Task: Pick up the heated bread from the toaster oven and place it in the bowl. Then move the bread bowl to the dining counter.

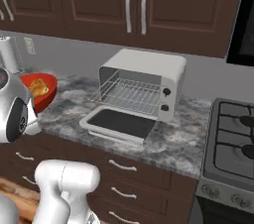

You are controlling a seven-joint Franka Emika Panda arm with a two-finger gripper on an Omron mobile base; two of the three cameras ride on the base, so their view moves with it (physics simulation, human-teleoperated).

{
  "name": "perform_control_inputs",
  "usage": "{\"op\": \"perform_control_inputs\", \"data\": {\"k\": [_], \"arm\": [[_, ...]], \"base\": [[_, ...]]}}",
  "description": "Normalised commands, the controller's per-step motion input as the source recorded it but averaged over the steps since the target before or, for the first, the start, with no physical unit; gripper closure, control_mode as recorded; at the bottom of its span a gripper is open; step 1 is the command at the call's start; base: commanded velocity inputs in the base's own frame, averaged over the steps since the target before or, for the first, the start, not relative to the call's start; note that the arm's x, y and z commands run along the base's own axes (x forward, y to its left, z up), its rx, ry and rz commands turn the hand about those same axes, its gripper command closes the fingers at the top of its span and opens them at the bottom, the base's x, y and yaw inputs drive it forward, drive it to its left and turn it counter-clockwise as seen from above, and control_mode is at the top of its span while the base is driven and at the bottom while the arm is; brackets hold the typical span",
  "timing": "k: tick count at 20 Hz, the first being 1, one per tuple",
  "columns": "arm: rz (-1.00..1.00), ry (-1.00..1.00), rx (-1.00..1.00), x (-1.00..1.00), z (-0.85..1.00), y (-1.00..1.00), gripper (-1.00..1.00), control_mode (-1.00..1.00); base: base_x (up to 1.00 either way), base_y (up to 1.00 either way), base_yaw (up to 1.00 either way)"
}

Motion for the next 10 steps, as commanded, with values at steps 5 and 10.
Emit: {"op": "perform_control_inputs", "data": {"k": [5,10], "arm": [[0.00,0.00,0.00,0.00,0.00,0.00,1.00,1.00],[0.00,0.00,0.00,0.00,0.00,0.00,1.00,1.00]], "base": [[-0.36,0.00,1.00],[-0.14,0.00,1.00]]}}
